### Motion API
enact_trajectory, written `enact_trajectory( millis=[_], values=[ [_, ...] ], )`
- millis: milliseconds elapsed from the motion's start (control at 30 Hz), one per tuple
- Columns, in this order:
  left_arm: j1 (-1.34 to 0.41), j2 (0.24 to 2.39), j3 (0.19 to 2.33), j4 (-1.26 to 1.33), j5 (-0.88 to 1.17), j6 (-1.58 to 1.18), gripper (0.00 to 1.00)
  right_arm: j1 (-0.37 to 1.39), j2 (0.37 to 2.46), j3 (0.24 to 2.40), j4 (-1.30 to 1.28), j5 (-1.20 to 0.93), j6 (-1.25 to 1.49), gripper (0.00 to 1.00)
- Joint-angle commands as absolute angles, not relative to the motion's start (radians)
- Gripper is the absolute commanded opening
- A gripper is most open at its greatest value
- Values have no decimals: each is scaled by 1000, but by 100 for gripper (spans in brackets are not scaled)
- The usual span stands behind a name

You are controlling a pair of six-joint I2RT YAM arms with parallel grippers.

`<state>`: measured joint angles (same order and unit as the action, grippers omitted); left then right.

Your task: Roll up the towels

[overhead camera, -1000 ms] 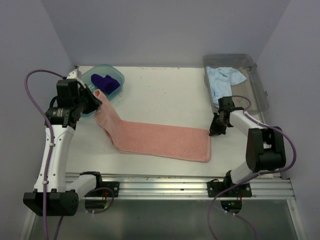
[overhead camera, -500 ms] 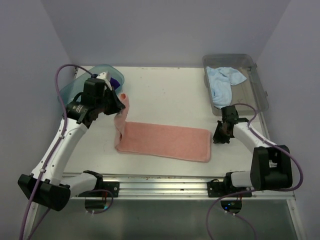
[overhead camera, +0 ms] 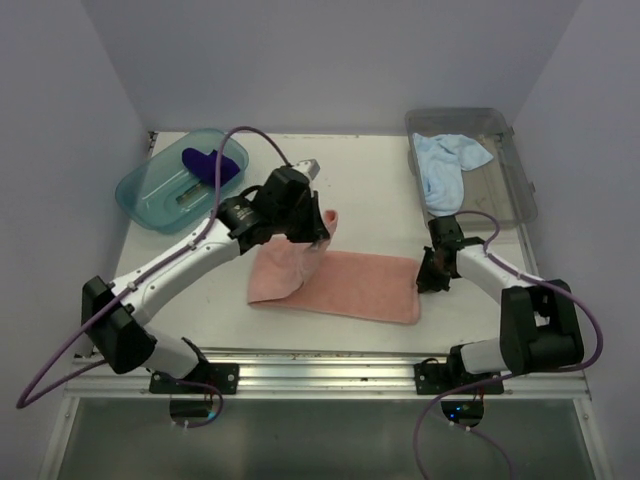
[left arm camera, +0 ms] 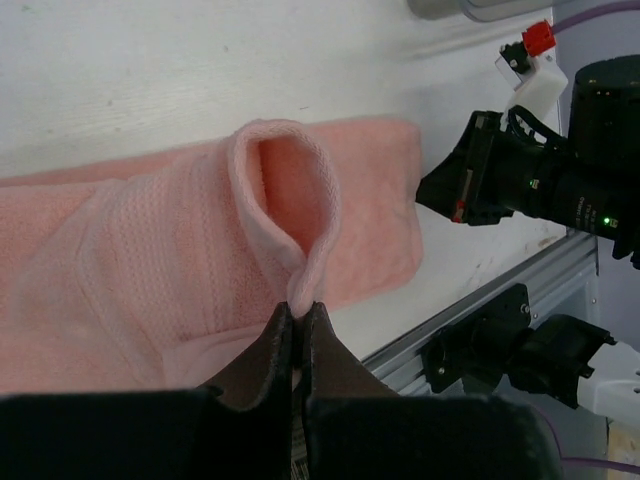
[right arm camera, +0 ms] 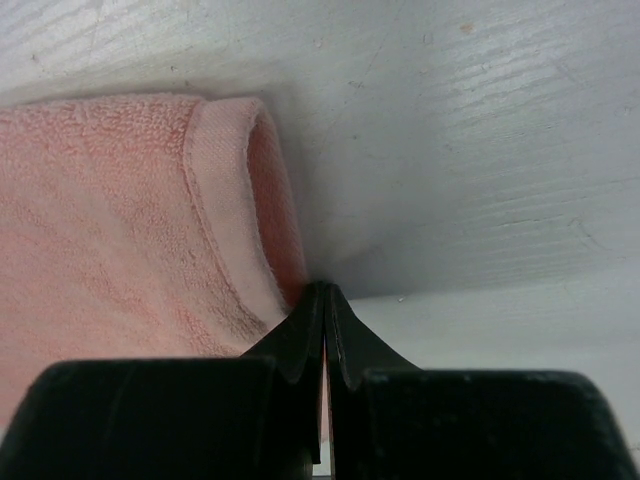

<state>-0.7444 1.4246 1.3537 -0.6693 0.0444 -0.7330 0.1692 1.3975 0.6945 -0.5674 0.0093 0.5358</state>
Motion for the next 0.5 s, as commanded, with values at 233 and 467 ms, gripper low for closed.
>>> enact_trajectory(
  millis=[233,467],
  values=[
    [-925,1741,1673,-612,5,-798,0,155,1336,666,-594,111,610,0],
    [-969,1885,1841,-629,51,-810,0,153,1428,672,-574,86,611,0]
  ],
)
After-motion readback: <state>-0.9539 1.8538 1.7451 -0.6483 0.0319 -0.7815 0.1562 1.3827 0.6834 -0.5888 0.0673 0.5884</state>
